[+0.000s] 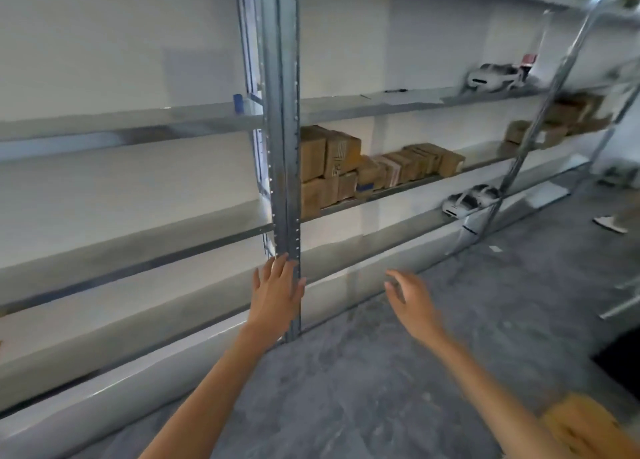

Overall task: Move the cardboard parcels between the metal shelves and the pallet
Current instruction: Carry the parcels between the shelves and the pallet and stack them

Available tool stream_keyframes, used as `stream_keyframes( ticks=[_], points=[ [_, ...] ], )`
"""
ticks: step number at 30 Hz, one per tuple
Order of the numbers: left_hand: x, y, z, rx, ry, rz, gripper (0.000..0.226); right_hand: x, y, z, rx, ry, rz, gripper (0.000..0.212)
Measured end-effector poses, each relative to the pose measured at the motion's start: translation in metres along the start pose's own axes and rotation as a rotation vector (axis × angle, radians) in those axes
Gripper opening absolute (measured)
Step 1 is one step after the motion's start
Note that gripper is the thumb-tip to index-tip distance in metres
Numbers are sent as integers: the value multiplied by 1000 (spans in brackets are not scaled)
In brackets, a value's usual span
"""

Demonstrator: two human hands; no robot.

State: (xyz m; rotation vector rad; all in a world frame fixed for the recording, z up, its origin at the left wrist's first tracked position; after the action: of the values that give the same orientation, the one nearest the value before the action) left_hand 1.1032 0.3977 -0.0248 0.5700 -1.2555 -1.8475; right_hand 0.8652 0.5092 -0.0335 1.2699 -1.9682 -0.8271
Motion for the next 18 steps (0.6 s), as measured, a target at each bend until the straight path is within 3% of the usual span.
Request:
stream_keyframes(
  ticks=[9, 18],
  points=[
    [94, -41, 80, -16, -68, -65, 42, 41, 41, 95, 154, -106, 23, 26],
    [246, -59, 100, -24, -106, -11, 41, 179, 42, 142, 183, -80, -73, 25]
  ],
)
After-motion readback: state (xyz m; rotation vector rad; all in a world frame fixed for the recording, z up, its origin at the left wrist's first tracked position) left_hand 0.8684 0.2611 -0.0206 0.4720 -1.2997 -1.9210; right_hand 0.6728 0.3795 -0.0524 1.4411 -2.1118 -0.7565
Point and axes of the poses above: each hand's wrist, its own x-axis towards the middle knuckle, its own y-axis out of the back of the hand, z = x × y, the point moved 4 cm from there along x, towards the middle knuckle, and after that the axes turned 11 degrees about -z, right-handed, at the moved point
